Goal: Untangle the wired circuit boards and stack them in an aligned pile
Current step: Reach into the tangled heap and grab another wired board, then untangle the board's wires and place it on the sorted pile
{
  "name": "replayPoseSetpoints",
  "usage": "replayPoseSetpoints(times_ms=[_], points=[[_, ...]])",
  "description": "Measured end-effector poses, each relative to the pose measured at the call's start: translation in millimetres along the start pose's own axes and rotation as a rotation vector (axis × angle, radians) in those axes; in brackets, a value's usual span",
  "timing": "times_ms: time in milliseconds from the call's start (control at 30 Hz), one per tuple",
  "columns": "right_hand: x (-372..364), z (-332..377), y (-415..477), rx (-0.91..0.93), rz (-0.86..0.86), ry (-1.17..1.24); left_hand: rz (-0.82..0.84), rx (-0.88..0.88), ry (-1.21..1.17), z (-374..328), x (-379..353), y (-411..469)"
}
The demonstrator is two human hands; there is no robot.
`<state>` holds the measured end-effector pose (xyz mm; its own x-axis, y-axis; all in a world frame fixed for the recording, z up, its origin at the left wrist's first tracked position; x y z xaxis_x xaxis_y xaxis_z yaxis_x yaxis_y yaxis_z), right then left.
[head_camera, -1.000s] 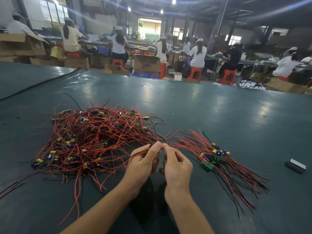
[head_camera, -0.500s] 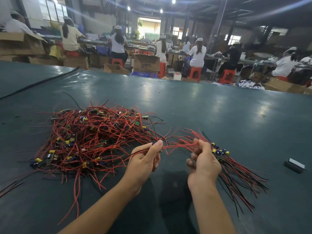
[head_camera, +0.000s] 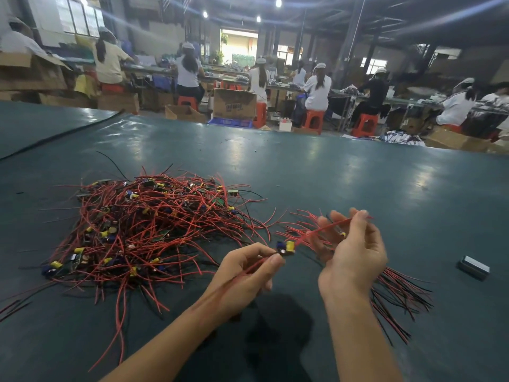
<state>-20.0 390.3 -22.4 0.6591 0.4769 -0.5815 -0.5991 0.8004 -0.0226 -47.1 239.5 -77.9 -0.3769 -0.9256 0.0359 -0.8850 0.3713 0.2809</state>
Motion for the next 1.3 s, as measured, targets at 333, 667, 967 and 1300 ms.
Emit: replayPoseSetpoints(times_ms=[333, 667, 967, 1300], points=[[-10, 73, 81, 0.032, 0.243, -0.470, 0.143, -0.121, 0.331, 10, -2, -6], [-25, -21, 116, 0.215, 0.774, -1.526, 0.088, -0.118, 0.326, 14, 1, -4], [-31, -39, 78, 0.809, 0.569, -1.774, 0.005, -0.347, 0.677, -3, 2, -8], [-16, -31, 63, 0.565, 0.328, -1.792, -0.401, -0.672, 1.031, -27, 51, -1]])
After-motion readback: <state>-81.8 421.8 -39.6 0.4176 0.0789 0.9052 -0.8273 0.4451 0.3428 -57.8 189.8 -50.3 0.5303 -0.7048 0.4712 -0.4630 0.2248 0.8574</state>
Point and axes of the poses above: each hand's wrist, its own y-axis towards the middle knuckle, its own x-axis out of the back of the hand, z = x × y, the point moved 3 cm from there along y, towards the middle knuckle, and after that the axes turned 2 degrees about -z, right-handed, at the moved point
